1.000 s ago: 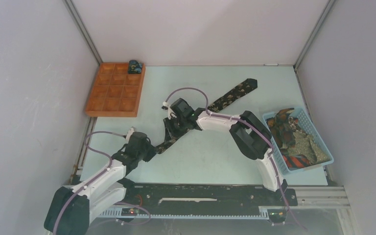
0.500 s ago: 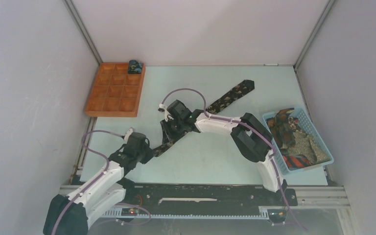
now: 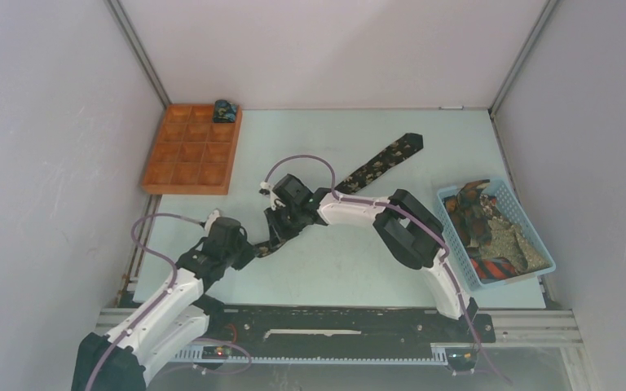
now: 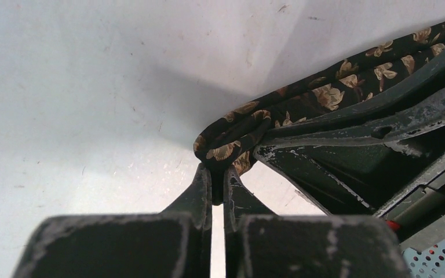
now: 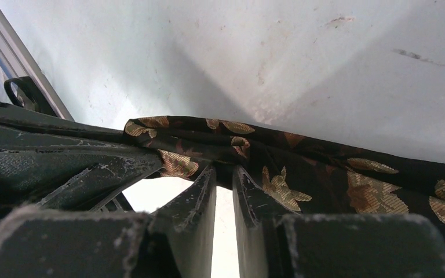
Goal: Roll the ties
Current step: Roll the tie at the center of the board.
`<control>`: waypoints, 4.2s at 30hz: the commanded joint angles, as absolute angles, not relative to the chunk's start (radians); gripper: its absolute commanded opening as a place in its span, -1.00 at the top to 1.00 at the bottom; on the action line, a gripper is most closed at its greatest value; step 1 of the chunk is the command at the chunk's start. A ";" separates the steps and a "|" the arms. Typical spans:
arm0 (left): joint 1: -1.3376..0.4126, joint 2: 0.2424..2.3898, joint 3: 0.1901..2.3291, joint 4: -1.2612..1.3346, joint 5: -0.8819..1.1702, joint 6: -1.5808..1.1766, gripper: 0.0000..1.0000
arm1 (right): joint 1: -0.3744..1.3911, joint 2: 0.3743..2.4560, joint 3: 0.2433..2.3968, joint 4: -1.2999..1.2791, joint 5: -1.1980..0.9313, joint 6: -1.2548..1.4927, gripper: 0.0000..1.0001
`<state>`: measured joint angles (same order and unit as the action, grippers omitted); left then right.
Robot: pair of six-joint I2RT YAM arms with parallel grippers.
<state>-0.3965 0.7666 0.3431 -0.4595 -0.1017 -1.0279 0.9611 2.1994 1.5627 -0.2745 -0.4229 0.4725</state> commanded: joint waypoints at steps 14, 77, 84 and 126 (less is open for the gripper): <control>-0.399 0.733 0.468 -0.528 -0.077 -1.006 1.00 | 0.983 2.231 1.648 -0.292 -0.415 0.474 0.61; -0.422 1.144 0.567 -0.302 -0.008 -0.948 1.00 | 0.905 1.971 1.399 -0.318 -0.285 0.456 0.65; -0.438 1.190 0.585 -0.284 -0.008 -0.951 1.00 | 0.904 1.959 1.389 -0.308 -0.291 0.461 0.65; -0.473 1.095 0.560 -0.273 -0.064 -0.927 -0.52 | 0.882 1.972 1.382 -0.135 -0.477 0.539 0.32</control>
